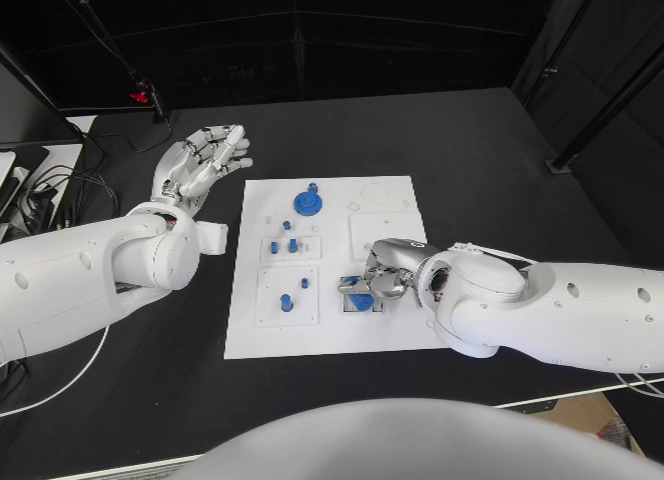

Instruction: Assemble the parts on the task board

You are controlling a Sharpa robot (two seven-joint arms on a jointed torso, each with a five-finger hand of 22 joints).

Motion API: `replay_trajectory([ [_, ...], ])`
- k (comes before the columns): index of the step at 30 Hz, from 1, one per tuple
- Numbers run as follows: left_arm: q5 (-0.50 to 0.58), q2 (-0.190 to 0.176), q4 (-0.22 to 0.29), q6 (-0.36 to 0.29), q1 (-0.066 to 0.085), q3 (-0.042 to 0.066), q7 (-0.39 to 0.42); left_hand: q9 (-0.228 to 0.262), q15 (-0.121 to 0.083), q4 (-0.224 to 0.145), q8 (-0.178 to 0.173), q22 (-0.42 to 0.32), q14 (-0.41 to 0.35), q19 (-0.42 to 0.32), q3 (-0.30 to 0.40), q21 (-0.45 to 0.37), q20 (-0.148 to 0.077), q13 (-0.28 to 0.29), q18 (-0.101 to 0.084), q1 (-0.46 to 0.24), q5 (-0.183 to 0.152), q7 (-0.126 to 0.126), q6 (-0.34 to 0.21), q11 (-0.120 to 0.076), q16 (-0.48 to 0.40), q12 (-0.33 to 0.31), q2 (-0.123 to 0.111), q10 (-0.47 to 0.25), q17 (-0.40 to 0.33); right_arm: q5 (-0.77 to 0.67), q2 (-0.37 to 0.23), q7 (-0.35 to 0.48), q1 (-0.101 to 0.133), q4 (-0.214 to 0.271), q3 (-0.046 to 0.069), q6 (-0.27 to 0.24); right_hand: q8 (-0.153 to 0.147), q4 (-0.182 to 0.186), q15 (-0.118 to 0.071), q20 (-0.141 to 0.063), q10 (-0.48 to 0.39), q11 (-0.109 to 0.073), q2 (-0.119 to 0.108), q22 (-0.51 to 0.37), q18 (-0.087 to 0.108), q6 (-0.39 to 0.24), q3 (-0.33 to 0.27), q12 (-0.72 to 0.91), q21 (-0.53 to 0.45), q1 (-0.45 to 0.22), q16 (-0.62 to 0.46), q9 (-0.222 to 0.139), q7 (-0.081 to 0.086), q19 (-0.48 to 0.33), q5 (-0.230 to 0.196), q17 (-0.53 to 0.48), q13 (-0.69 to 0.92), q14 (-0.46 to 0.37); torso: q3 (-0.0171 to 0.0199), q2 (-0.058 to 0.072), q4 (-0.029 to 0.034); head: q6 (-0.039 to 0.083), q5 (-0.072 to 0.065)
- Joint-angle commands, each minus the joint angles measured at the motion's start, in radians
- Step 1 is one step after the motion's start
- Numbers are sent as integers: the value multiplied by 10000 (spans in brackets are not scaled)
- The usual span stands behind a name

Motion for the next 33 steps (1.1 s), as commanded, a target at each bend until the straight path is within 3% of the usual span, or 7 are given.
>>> replay_trajectory([
  [1, -2, -8, 17, 104, 12, 10, 1369, -15, 11, -6, 39, -7, -63, -94, -51, -48, 1, -13, 21, 18, 60, 1496, -71, -23, 71, 37, 91, -64, -12, -115, 2, 91, 13, 35, 6, -129, -26, -3, -81, -49, 1041, -61, 0, 2634, -74, 55, -48, 26, 33, -71, 25, 17, 14, 1057, -33, 2635, 2633, 1039, -7, -3, 1, 2, -14],
  [7, -2, -27, 32, 113, 11, 10, 1367, -24, 14, -6, 49, -7, -68, -99, -64, -45, 2, -22, 24, 38, 102, 1497, -74, -22, 91, 56, 102, -71, -35, -202, -101, 210, 13, 79, 5, -447, -6, -15, -90, -54, 1041, -71, -8, 2634, -74, 129, -105, 26, 33, -97, 25, 44, -5, 1057, -80, 2635, 2633, 1039, 2, 3, -7, 2, 13],
  [14, -2, -41, 24, 118, 8, 10, 1364, -33, 16, -5, 59, -12, -74, -107, -77, -42, 2, -31, 26, 56, 145, 1497, -77, -22, 110, 74, 112, -80, -58, -101, -299, 793, 11, 171, 4, -1524, 298, -18, -260, -185, 1041, -211, -7, 2634, -74, 551, -330, 26, 33, -169, 25, 327, -174, 1057, -236, 2635, 2633, 1039, 0, -1, 2, 2, 18],
  [26, -2, -41, 26, 130, -3, 10, 1358, -40, 17, -5, 66, -11, -78, -110, -87, -39, 3, -36, 27, 69, 176, 1497, -80, -21, 124, 86, 122, -86, -74, 154, -518, 944, 12, 258, 2, -1417, 676, -34, -425, -353, 1041, -342, -131, 2634, -74, 593, -641, 26, 33, -376, 25, 759, -303, 1057, -420, 2635, 2633, 1039, 1, 6, 8, 2, 14],
  [30, -2, -52, 34, 132, -4, 10, 1359, -40, 17, -5, 66, -11, -78, -110, -87, -39, 3, -36, 27, 69, 176, 1497, -80, -21, 124, 86, 122, -86, -74, 706, -845, 1471, 11, 356, 0, -1318, 878, -18, -492, -428, 1041, -380, -728, 2634, -74, 466, -527, 26, 33, -175, 25, 988, -335, 1057, -435, 2635, 2633, 1039, 8, 4, 3, 2, 71],
  [32, -2, -60, 31, 129, -5, 10, 1359, -40, 17, -5, 66, -11, -78, -110, -87, -39, 3, -36, 27, 69, 176, 1497, -80, -21, 124, 86, 122, -86, -74, 1014, -1051, 1791, 10, 415, -1, -1247, 1041, 22, -522, -457, 1041, -398, -1539, 2634, -74, 345, 157, 26, 33, -129, 25, 1180, -353, 1057, -405, 2635, 2633, 1039, 9, 2, -1, 2, 84],
  [33, -2, -63, 29, 125, -5, 10, 1359, -45, 19, -4, 71, -4, -80, -107, -94, -36, 3, -41, 29, 77, 199, 1496, -82, -20, 135, 96, 128, -90, -87, 1151, -1153, 1962, 9, 438, -2, -1217, 1161, 10, -535, -462, 1041, -405, -2146, 2634, -74, 274, 908, 26, 33, -152, 25, 1317, -366, 1057, -395, 2635, 2633, 1039, 8, 2, -2, 2, 90],
])
